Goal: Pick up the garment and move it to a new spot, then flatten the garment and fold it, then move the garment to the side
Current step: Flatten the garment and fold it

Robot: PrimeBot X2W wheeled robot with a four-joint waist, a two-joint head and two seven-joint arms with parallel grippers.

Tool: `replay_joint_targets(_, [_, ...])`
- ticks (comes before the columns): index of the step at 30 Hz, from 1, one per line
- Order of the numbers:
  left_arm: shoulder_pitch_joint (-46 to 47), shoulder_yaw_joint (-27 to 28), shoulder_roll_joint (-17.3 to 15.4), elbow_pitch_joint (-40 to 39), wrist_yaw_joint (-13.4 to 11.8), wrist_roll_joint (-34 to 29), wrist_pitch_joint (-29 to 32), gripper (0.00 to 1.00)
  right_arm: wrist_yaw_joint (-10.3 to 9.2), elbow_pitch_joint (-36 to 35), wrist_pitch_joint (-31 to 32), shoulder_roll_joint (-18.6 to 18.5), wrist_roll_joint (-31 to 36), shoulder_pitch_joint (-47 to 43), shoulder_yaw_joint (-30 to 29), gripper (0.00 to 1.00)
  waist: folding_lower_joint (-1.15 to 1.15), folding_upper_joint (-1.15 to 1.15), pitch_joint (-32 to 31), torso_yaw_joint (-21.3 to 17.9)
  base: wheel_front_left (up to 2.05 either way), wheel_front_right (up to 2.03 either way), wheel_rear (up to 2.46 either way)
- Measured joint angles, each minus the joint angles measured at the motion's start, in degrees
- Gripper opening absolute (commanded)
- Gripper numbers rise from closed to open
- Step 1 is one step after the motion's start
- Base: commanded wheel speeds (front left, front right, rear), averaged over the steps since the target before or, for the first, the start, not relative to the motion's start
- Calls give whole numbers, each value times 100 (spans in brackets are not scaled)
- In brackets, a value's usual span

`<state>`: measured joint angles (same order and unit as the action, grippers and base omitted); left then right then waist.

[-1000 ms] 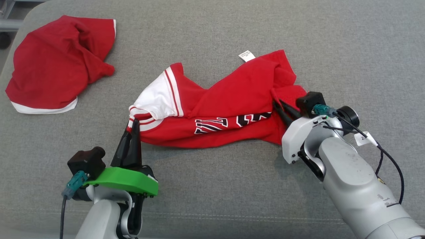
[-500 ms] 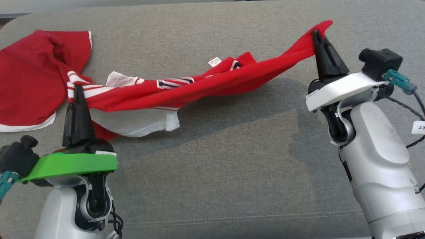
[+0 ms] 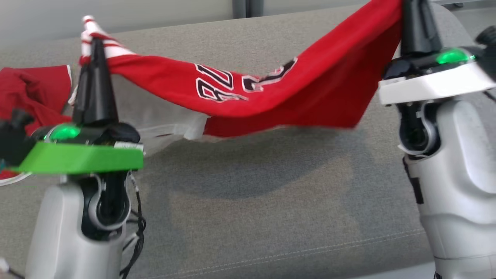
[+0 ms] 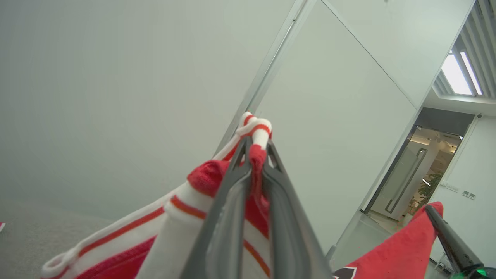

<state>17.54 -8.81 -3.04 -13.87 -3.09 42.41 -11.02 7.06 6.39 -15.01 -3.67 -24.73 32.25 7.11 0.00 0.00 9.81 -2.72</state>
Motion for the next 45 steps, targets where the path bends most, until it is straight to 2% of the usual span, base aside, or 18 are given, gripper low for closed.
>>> replay_joint_targets(4, [632, -68, -47, 739, -172, 140, 719, 0, 0, 649, 107, -3, -126, 107, 428, 0, 0, 0, 14, -66, 0, 0, 0])
replay_joint_targets(7, [1227, 24, -193, 1462, -288, 66, 1085, 0, 0, 1289, 364, -10, -111, 678, 414, 0, 0, 0, 106, -81, 0, 0, 0])
replay_joint_targets(9, [1785, 112, -247, 1757, -348, -104, 1140, 0, -8, 1488, 356, -102, 23, 1256, 158, 0, 0, 0, 169, -93, 0, 0, 0])
replay_joint_targets(12, [2824, 289, -92, 1740, -348, -47, 1010, 0, -159, 1352, 171, -209, 22, 2201, -315, 0, 0, 0, 245, -99, 0, 0, 0])
replay_joint_targets(14, [3369, 404, 33, 1696, -347, 54, 914, 0, -154, 1243, 94, -223, -2, 2637, -423, 0, 0, 0, 274, -102, 0, 0, 0])
replay_joint_targets(16, [3495, 464, 47, 1773, -347, 153, 846, 0, -102, 1287, 68, -205, -11, 2688, -366, 0, 0, 0, 277, -109, 0, 0, 0])
replay_joint_targets(20, [2853, 313, 33, 2176, -347, 186, 966, 0, -52, 1748, 69, -132, -70, 2019, -60, 0, 0, 0, 288, -166, 0, 0, 0])
replay_joint_targets(27, [608, -93, 126, 3284, -348, 442, 1206, 0, -52, 2889, 230, -58, -371, -137, 100, 0, 0, 0, 427, -172, 0, 0, 0])
replay_joint_targets(31, [159, -213, 141, 3637, -348, 516, 1122, 0, -51, 3223, 192, 5, -616, -713, -30, 0, 0, 0, 485, -113, 0, 0, 0])
replay_joint_targets(38, [155, -70, 149, 3663, -345, 686, 706, 0, -1, 3211, 120, 44, -825, -764, -107, 0, 0, 0, 413, -79, 0, 0, 0])
replay_joint_targets(45, [-34, 44, 148, 2926, -264, 959, 359, 0, 0, 2477, 86, 42, -947, -805, -65, 0, 0, 0, 226, -107, 0, 0, 0])
